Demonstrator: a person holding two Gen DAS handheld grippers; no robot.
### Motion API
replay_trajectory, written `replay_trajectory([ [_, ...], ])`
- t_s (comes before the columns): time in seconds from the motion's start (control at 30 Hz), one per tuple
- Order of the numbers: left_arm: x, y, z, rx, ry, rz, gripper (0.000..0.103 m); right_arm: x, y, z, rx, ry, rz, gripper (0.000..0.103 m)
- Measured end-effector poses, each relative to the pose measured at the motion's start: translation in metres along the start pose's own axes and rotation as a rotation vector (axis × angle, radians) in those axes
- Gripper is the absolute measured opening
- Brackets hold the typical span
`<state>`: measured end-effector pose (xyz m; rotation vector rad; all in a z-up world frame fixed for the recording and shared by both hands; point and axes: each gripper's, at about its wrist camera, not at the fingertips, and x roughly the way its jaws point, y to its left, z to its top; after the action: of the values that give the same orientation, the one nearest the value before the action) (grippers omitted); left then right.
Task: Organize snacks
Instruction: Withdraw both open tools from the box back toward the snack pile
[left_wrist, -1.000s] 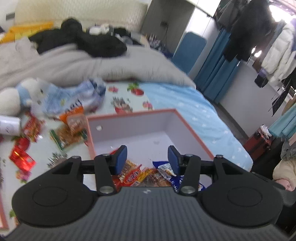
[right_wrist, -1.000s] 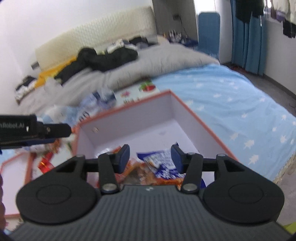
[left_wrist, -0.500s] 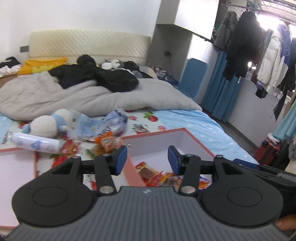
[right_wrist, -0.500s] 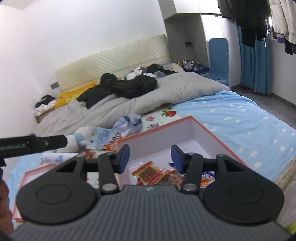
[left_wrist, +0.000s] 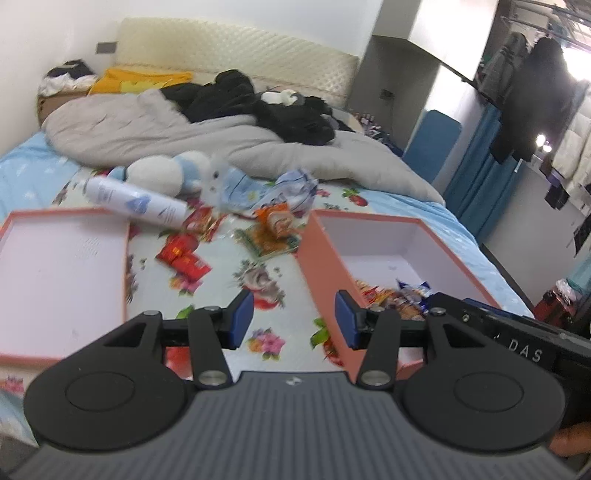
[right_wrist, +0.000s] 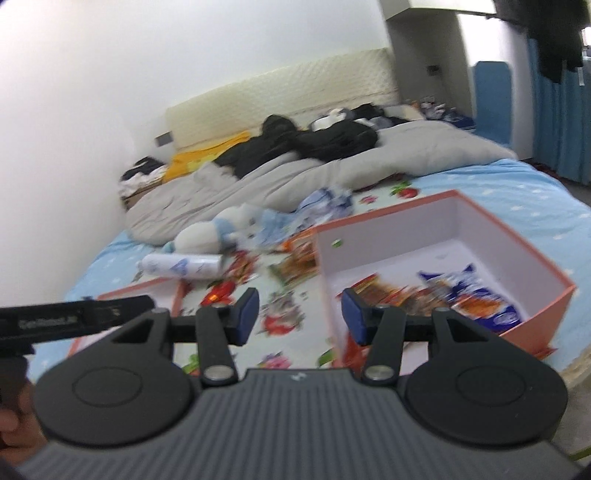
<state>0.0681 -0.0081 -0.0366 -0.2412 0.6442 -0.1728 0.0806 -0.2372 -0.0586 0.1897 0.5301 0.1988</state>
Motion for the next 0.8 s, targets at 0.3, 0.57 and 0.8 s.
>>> replay_trajectory([
  [0.3,0.010,0.043,-0.040,-0.076,0.049,0.068,0.054,0.025,0.037,-0.037,-0.061,0.089,0.102,0.059],
  [0.57,0.028,0.077,-0.067,-0.153,0.065,0.102,0.057,0.040,0.046,-0.056,-0.127,0.084,0.092,0.065],
  [0.8,0.064,0.096,-0.075,-0.199,0.101,0.118,0.060,0.062,0.032,-0.058,-0.118,0.119,0.097,0.065],
])
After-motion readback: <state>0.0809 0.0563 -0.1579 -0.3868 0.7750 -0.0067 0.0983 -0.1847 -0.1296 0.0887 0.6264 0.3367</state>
